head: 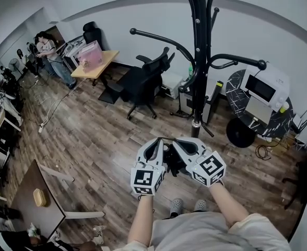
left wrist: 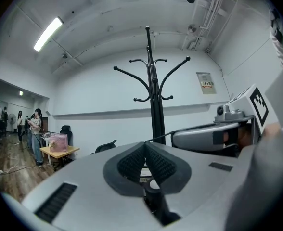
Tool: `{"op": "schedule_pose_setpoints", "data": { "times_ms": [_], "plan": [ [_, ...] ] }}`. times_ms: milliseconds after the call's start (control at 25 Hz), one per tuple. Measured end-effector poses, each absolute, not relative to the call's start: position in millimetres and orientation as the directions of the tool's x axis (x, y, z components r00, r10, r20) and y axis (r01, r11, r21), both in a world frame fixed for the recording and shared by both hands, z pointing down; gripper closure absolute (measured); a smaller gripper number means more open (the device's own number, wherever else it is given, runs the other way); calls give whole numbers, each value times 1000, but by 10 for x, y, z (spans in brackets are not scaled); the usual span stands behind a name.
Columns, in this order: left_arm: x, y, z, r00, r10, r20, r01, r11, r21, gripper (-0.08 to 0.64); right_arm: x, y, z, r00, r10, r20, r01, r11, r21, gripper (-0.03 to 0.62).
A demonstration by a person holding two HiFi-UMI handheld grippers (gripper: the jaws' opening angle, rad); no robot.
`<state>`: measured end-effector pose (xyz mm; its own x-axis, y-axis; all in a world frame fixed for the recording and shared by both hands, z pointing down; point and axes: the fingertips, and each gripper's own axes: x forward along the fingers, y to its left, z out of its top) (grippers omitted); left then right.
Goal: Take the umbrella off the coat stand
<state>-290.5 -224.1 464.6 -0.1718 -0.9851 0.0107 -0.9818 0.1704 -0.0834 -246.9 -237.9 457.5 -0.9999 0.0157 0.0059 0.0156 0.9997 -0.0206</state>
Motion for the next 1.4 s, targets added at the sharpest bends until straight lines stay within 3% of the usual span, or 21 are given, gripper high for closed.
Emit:
{"op": "schedule_pose_setpoints", "data": {
  "times_ms": [1400],
  "plan": [
    [-2874, -2286, 4618, -170, -985, -5, -982, 170, -85, 537, -2446, -2382, 4538, -998, 48, 34, 48, 999, 6, 583]
  ]
}}
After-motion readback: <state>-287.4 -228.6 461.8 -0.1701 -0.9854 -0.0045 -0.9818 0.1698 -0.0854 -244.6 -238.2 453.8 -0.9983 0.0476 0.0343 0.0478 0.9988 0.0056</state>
